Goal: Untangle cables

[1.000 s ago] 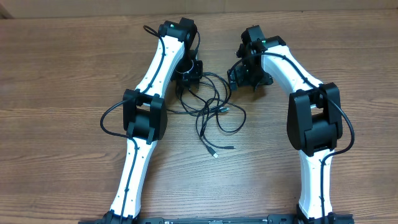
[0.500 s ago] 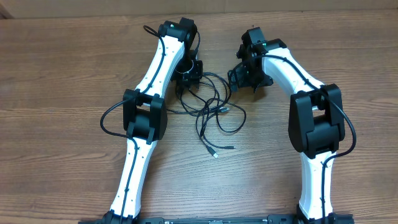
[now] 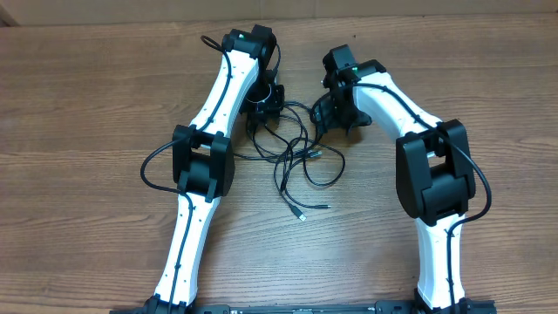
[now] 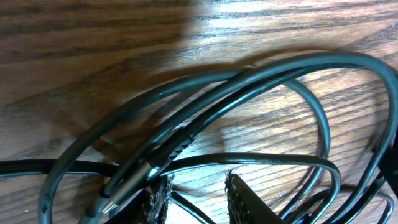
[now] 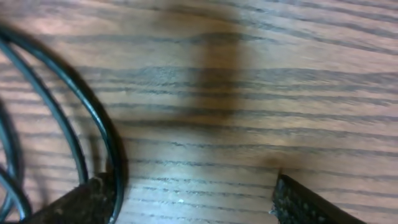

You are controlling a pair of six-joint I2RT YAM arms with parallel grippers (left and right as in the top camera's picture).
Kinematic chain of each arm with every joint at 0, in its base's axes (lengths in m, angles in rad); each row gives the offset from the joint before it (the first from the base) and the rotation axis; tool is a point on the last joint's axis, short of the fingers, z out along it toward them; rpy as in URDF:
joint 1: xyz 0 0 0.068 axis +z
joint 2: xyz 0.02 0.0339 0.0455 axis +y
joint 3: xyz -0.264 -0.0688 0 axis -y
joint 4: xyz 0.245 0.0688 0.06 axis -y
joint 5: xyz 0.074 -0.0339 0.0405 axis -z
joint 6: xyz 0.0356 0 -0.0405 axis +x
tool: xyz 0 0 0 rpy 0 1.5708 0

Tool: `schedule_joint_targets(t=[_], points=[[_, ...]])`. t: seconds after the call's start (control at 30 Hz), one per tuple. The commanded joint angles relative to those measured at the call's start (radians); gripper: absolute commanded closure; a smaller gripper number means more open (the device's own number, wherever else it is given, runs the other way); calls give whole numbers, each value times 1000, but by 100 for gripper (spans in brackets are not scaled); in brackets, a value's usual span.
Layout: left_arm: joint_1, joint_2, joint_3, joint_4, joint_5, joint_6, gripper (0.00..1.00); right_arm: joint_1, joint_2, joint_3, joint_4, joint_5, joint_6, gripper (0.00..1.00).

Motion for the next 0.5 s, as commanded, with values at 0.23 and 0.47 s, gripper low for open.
schedule_joint_targets(t=[0.23,0.47], points=[[8,36,2,0,-64,5,67,-4,104,-68,-34,39,109,31],[8,36,2,-25,-181,5,66,-55,104,-73,-45,68,109,33]])
